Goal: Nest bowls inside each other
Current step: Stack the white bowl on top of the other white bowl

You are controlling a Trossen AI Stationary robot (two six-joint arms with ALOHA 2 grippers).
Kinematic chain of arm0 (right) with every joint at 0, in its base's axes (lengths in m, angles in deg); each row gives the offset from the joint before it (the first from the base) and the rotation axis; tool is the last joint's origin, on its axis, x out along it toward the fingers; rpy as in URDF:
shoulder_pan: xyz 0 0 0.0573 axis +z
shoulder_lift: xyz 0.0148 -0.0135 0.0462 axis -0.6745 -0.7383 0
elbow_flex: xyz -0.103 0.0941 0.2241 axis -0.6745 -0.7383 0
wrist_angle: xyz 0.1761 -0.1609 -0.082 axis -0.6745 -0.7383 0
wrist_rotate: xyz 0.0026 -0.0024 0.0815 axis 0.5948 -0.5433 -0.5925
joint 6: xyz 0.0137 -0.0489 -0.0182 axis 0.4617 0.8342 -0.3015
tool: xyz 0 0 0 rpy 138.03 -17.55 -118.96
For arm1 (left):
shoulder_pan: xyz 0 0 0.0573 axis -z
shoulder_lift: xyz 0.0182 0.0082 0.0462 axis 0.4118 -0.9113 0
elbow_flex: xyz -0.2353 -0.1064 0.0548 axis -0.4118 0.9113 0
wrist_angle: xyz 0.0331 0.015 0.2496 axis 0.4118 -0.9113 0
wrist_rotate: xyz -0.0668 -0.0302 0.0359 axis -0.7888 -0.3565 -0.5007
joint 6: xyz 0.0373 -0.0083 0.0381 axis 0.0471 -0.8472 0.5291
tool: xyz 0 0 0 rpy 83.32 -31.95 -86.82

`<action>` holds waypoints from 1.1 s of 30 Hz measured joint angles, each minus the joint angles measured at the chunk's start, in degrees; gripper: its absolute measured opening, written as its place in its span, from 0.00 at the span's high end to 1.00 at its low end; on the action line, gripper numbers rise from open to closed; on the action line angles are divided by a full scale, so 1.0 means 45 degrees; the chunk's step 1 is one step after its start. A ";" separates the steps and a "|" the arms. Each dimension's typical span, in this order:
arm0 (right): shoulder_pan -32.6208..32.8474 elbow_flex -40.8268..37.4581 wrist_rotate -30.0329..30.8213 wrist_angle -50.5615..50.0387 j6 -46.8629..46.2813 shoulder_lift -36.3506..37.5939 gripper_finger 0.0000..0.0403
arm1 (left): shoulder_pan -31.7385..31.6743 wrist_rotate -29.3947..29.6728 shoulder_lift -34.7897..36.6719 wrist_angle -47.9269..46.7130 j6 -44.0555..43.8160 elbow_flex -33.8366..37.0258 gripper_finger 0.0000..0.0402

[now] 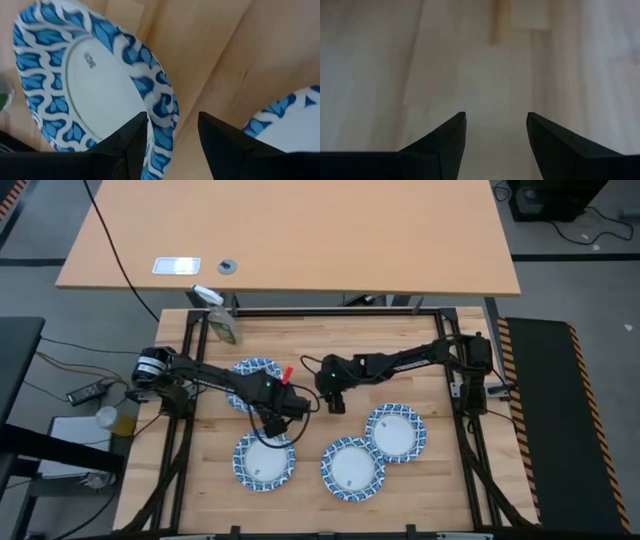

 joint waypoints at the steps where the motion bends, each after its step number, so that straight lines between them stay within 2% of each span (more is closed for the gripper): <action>1: 0.0013 -0.0210 -0.0010 0.0251 -0.0004 0.0019 0.46 | -0.0001 -0.0005 0.0000 -0.0102 0.0000 -0.0084 0.56; 6: -0.0078 -0.0726 -0.0001 0.0818 -0.0230 0.0381 0.46 | -0.0005 0.0000 0.0141 -0.1282 -0.0591 -0.0996 0.56; 9: -0.0120 -0.0938 0.0048 0.1105 -0.0238 0.0705 0.46 | -0.0005 0.0000 0.0117 -0.1694 -0.0868 -0.1006 0.56; 13: -0.0100 -0.1215 0.0035 0.1482 -0.0273 0.0966 0.46 | -0.0005 0.0405 0.0112 -0.1421 -0.1124 -0.0640 0.56; 20: -0.0090 -0.1390 -0.0010 0.1694 -0.0352 0.0977 0.46 | -0.0083 0.0529 0.0091 -0.0276 -0.1030 0.0896 0.56; 29: -0.0047 -0.1390 -0.0024 0.1763 -0.0369 0.0977 0.46 | 0.0100 0.0646 0.0042 -0.0316 -0.1044 0.1009 0.56; 33: -0.0047 -0.1390 -0.0024 0.1799 -0.0369 0.0977 0.46 | 0.0207 0.1027 0.0015 -0.0507 -0.1473 0.1099 0.59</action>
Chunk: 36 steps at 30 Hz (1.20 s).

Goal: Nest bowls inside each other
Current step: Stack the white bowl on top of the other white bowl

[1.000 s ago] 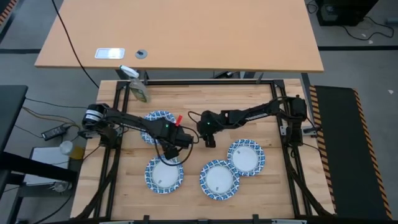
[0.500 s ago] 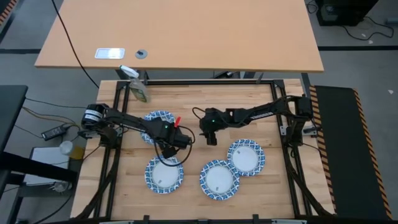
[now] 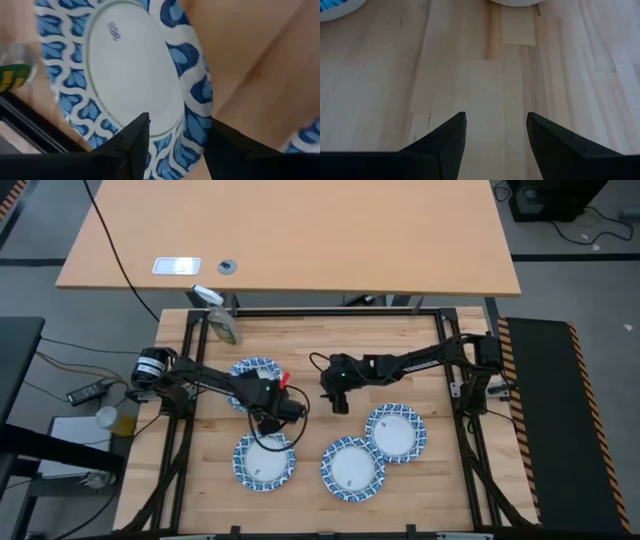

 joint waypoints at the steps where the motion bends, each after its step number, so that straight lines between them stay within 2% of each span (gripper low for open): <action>1: 0.0000 0.0000 0.0000 0.0008 -0.0002 0.0000 0.46 | 0.0050 0.0117 0.0000 0.0007 -0.0153 0.0000 0.60; 9: 0.0000 0.0000 -0.0010 0.0057 -0.0004 0.0000 0.46 | 0.0875 0.1824 0.0000 -0.0811 -0.1508 0.0000 0.71; 15: 0.0015 0.0000 -0.0053 0.0065 -0.0002 0.0000 0.46 | 0.1244 0.2038 -0.0380 -0.1640 -0.2058 -0.0010 0.76; 19: 0.0025 0.0000 -0.0126 0.0052 -0.0010 -0.0005 0.46 | 0.1449 0.2320 -0.1010 -0.2864 -0.1570 -0.0010 0.79; 26: 0.0029 0.0000 -0.0131 0.0057 -0.0102 -0.0005 0.46 | 0.1869 0.3205 -0.1263 -0.3341 -0.1789 -0.0010 0.80; 32: 0.0029 0.0000 -0.0131 0.0066 -0.0107 -0.0005 0.46 | 0.2351 0.4820 -0.1263 -0.3687 -0.2358 -0.0010 0.80; 36: 0.0029 0.0000 -0.0131 0.0071 -0.0107 -0.0005 0.46 | 0.2382 0.5277 -0.1263 -0.3690 -0.2339 -0.0010 0.80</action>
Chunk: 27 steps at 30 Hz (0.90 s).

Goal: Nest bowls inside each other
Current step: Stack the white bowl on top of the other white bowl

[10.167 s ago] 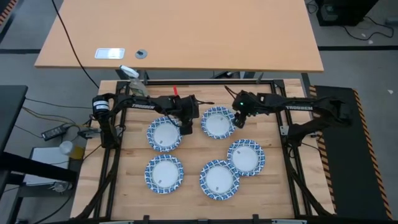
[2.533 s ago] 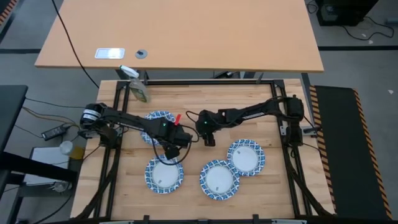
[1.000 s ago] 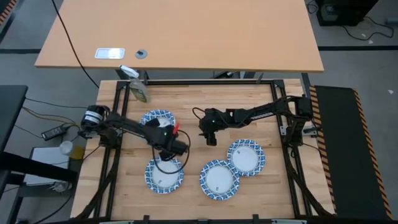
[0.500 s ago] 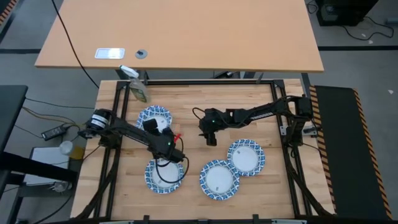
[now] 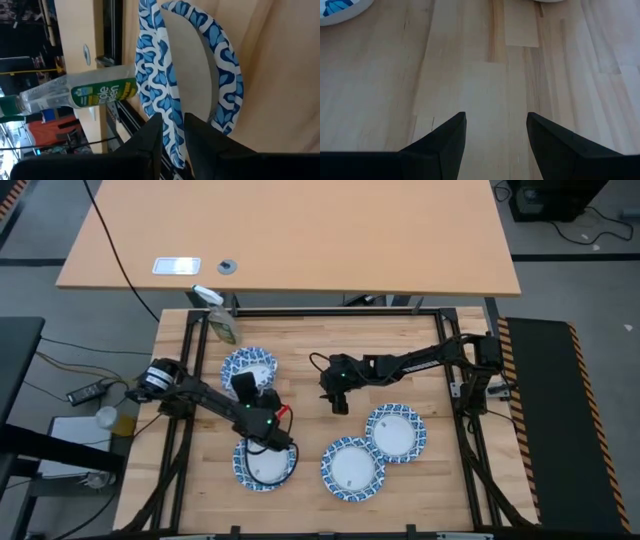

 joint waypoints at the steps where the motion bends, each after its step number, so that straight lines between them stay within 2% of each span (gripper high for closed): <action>1: 0.0000 0.0000 0.0000 -0.0001 -0.0001 0.0000 0.46 | -0.0004 0.0060 0.0000 -0.0002 0.0009 0.0000 0.80; 15: -0.0015 0.0000 -0.0242 0.0023 0.0071 0.0000 0.46 | -0.0122 0.0657 0.0000 -0.0016 0.1616 0.0000 0.82; 21: -0.0070 0.0000 -0.0291 0.0073 0.0110 0.0000 0.46 | -0.1057 0.1043 0.0544 -0.0019 0.3805 0.0002 0.86; 27: -0.0151 0.0000 -0.0296 0.0064 0.0102 -0.0005 0.46 | -0.1906 0.1009 0.1234 -0.0002 0.4334 0.0000 0.88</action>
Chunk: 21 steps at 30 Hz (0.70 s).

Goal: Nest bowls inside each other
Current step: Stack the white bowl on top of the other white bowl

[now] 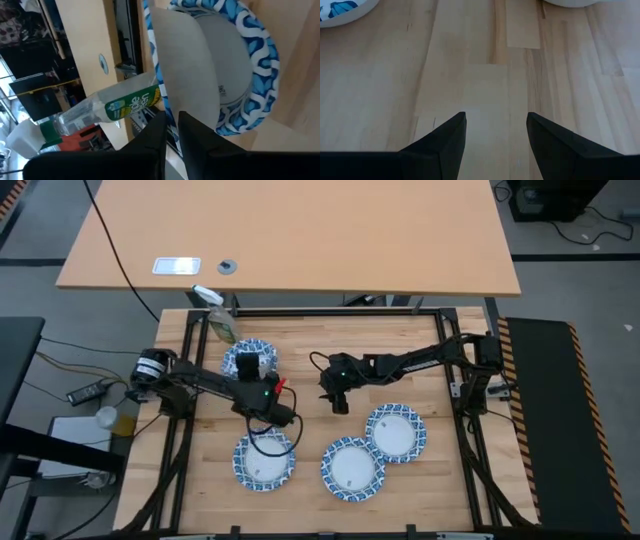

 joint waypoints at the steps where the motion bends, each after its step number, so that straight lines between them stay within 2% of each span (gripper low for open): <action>1: -0.0013 0.0000 -0.0005 -0.0002 0.0000 0.0000 0.46 | -0.0056 -0.0178 0.0000 0.0098 0.0132 0.0000 0.88; 5: -0.0029 0.0000 -0.0119 0.0001 -0.0002 0.0000 0.46 | -0.0278 -0.1345 0.0000 0.0478 0.0279 0.0558 0.88; 8: -0.0029 0.0000 -0.0355 0.0014 -0.0083 0.0000 0.46 | -0.0210 -0.1519 -0.0019 0.1114 -0.0045 0.1602 0.86; 11: -0.0019 0.0000 -0.0362 0.0012 -0.0181 0.0000 0.46 | 0.0018 -0.1934 -0.0049 0.2062 -0.0682 0.1923 0.82; 15: -0.0019 0.0000 -0.0364 0.0113 -0.0199 -0.0003 0.46 | 0.0489 -0.2315 0.0016 0.2255 -0.0699 0.1280 0.71; 21: -0.0019 0.0000 -0.0669 0.0304 -0.0300 -0.0005 0.46 | 0.0930 -0.2446 0.0604 0.2325 -0.0566 0.1132 0.48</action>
